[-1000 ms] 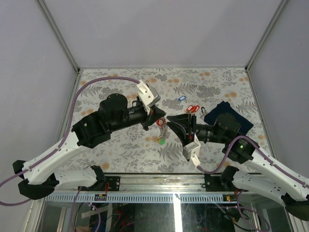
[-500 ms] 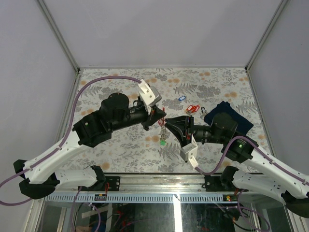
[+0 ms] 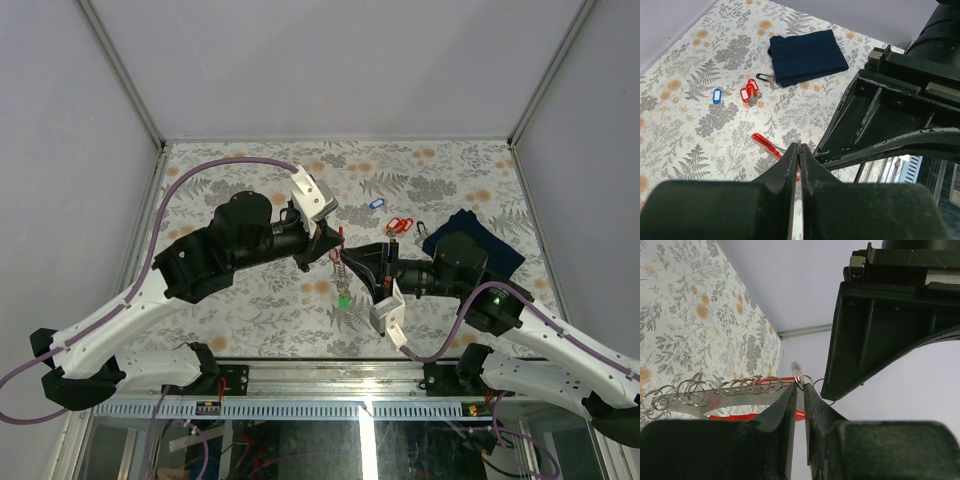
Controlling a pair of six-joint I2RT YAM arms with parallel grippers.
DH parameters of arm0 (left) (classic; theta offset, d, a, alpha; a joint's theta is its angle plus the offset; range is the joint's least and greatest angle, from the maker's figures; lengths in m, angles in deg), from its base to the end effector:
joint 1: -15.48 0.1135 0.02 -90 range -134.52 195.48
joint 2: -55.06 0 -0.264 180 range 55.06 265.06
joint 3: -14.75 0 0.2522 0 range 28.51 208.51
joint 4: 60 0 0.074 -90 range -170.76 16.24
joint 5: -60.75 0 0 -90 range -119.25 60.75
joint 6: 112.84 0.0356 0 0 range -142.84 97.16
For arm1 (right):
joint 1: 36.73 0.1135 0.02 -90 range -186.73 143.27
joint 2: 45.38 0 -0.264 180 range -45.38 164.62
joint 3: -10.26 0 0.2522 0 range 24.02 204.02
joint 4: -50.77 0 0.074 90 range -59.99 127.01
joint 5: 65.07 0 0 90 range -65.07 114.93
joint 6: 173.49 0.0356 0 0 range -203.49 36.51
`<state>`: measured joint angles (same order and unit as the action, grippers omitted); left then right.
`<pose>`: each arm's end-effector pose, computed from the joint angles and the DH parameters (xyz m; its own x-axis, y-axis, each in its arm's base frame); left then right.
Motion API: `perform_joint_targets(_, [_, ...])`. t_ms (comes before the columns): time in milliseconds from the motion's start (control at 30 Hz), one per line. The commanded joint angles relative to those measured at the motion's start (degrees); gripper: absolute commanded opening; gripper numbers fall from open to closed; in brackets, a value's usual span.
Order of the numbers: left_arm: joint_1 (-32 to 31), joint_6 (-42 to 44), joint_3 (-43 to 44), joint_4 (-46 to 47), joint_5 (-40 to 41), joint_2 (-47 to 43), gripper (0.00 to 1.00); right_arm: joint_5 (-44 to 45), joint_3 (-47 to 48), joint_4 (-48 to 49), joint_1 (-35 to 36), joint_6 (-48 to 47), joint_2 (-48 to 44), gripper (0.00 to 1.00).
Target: Put the keys on the keyring
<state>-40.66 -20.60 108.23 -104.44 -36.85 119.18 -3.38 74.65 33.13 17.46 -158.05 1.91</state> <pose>0.1243 -0.1937 0.4462 -0.1099 0.2333 -0.9662 0.8992 0.4374 0.0034 0.0959 0.1618 0.3807 0.9542 -0.1279 -0.2705 -0.2693 0.0274 -0.9627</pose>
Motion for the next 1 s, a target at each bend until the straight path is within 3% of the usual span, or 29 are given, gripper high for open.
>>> perform_joint_targets(0, [0.6,-0.1,2.4,2.0,-0.9,-0.2,0.0,1.0,2.7,0.7,0.9,0.4,0.4,0.14])
perform_joint_targets(400, [0.6,0.0,2.5,1.8,-1.1,0.0,0.0,1.6,0.5,7.2,1.0,9.7,-0.4,0.0])
perform_joint_targets(700, [0.8,-0.5,1.9,2.9,-1.6,-0.3,0.0,4.0,1.6,11.3,1.1,35.0,-0.3,0.0])
perform_joint_targets(967, [0.9,-1.3,1.2,4.5,-1.5,-0.5,0.0,5.7,-3.1,17.6,1.0,48.2,-2.3,0.0])
